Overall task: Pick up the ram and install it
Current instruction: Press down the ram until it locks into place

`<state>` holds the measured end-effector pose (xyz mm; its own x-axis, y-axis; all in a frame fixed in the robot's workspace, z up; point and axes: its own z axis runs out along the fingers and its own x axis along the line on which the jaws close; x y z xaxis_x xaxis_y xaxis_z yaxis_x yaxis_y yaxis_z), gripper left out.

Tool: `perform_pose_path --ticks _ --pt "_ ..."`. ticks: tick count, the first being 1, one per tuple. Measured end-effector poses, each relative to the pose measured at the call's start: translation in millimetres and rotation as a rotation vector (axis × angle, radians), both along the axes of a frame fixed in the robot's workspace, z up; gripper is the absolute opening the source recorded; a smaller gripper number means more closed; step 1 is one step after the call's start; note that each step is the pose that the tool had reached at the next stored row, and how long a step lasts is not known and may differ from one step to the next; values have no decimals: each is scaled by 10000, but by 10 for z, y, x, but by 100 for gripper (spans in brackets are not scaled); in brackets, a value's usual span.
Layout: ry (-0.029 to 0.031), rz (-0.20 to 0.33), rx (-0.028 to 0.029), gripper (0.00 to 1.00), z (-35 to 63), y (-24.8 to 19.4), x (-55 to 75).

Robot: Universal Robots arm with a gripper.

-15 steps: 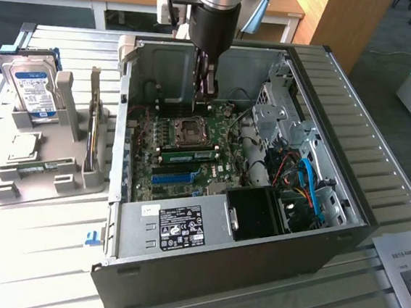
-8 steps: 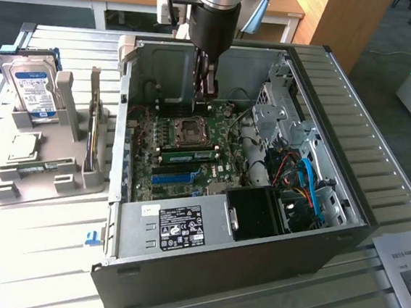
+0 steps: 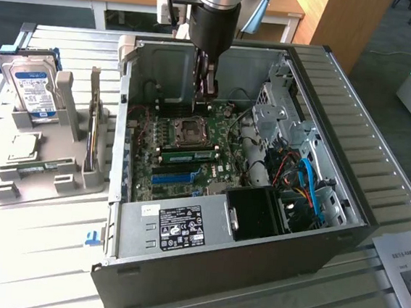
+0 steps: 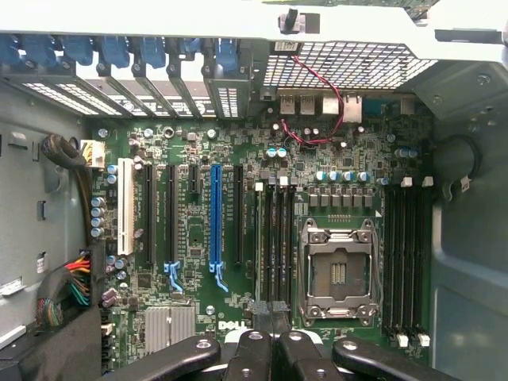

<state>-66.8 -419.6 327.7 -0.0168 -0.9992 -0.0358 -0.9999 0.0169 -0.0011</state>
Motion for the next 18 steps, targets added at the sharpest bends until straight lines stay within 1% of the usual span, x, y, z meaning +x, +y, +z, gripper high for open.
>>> perform_pose_path --ticks 2,4,18 --pt "-1 -88 -1 10 0 0 0" --pt "0 -289 0 10 0 0 1" --pt "-1 -2506 0 10 -1 0 0"
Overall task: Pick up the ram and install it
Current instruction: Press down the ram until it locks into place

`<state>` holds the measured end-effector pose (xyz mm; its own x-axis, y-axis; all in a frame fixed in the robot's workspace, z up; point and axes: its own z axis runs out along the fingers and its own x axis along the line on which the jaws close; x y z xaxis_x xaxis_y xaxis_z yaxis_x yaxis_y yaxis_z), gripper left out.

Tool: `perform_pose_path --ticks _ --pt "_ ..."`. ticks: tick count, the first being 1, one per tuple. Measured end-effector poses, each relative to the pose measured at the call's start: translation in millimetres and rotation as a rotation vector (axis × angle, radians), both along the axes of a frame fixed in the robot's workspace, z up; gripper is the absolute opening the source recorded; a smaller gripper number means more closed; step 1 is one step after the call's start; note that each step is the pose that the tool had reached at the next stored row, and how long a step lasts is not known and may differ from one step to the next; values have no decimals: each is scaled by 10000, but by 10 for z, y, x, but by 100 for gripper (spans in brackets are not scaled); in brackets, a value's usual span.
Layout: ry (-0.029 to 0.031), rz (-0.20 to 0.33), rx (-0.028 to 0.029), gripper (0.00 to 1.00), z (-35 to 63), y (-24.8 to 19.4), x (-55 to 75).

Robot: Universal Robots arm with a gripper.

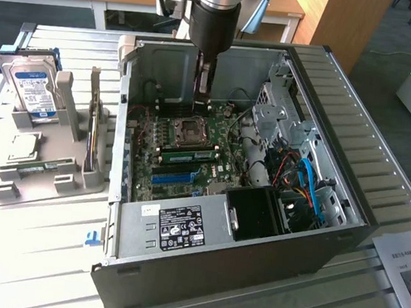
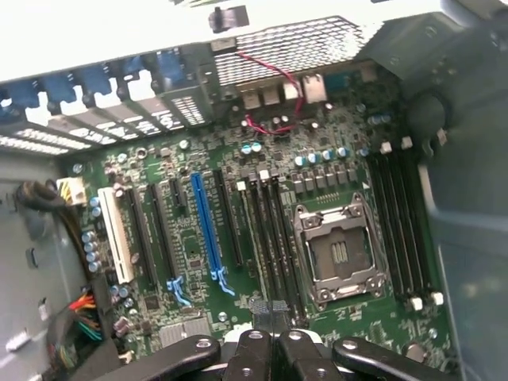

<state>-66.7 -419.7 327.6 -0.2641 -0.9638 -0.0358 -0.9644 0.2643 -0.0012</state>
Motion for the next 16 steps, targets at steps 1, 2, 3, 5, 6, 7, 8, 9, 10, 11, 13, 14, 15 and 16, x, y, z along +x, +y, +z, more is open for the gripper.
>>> perform_pose_path --ticks 1,2,3,5,6,7,8,9,10,11,13,14,15,16 --pt "0 -161 0 10 0 0 0" --pt "0 -331 -1 10 0 0 0" --pt "0 -488 0 10 0 0 0" --pt "1 -805 0 10 0 0 0" --pt "0 -965 -1 10 0 0 0" --pt "1 -1125 -1 10 0 0 0" --pt "1 -1284 -1 10 1 0 0" --pt "0 -1445 -1 10 0 0 0" --pt "0 -1620 0 10 0 0 0" --pt "0 -1782 0 10 0 0 0" --pt "0 -2109 0 10 0 0 0" --pt "0 -2272 0 10 0 0 0" --pt "0 -2436 0 10 0 0 0" --pt "0 -2596 0 10 0 0 0"
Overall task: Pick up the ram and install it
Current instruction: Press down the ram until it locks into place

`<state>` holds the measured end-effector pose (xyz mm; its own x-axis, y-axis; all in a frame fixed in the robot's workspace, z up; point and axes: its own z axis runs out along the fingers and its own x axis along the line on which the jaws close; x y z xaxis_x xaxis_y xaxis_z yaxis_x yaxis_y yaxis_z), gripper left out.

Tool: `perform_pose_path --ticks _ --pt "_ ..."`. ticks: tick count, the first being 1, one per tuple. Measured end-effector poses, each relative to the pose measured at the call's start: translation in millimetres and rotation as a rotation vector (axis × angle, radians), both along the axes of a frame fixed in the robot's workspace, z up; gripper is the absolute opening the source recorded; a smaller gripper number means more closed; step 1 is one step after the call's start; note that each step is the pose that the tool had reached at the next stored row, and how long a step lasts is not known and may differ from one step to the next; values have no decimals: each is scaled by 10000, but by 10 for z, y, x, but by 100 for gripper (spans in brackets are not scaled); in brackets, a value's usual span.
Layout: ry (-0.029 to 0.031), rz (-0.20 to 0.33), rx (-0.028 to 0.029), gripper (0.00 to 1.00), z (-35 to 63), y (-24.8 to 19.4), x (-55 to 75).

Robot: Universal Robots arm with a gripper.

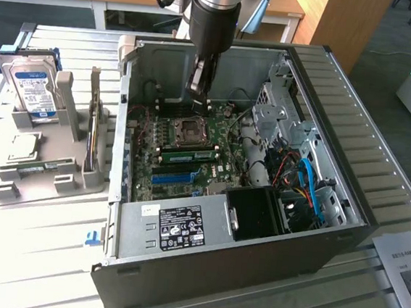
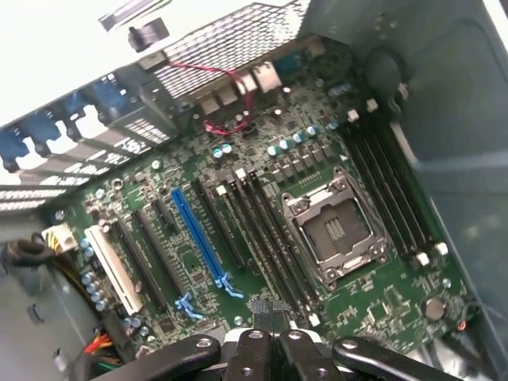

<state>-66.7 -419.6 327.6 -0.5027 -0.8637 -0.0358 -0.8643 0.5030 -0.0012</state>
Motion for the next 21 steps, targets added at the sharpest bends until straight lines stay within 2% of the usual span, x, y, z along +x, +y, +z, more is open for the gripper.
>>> perform_pose_path --ticks 21 --pt "0 -3314 0 10 0 0 0"
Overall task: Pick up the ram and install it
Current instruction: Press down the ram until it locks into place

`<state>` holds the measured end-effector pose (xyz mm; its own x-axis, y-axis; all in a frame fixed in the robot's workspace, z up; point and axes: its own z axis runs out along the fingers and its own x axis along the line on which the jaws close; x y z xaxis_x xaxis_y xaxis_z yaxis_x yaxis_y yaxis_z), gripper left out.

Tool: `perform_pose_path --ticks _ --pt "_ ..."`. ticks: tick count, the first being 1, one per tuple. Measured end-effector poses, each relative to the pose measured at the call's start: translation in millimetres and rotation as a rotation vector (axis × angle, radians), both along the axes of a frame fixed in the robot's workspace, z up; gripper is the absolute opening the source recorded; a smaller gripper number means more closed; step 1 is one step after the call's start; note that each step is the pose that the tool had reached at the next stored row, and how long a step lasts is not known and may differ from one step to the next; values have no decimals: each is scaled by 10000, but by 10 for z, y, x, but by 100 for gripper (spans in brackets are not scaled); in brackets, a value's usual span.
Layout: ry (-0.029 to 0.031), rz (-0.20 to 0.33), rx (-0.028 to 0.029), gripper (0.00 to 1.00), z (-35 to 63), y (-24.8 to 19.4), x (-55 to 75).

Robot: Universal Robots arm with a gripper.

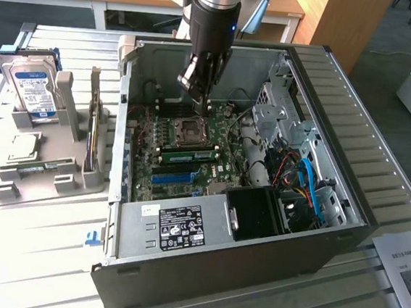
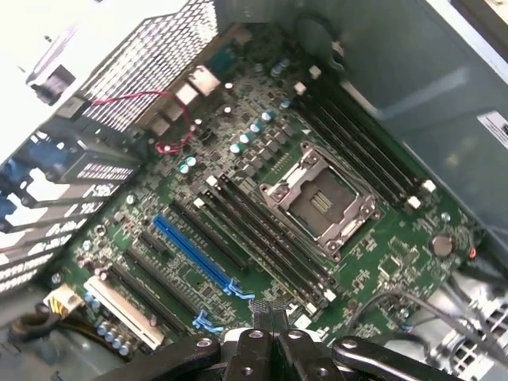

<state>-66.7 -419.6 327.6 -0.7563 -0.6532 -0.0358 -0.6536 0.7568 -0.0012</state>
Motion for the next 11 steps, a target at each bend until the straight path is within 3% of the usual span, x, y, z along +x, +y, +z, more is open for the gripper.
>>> perform_pose_path --ticks 11 --pt "0 -1716 0 10 0 0 0"
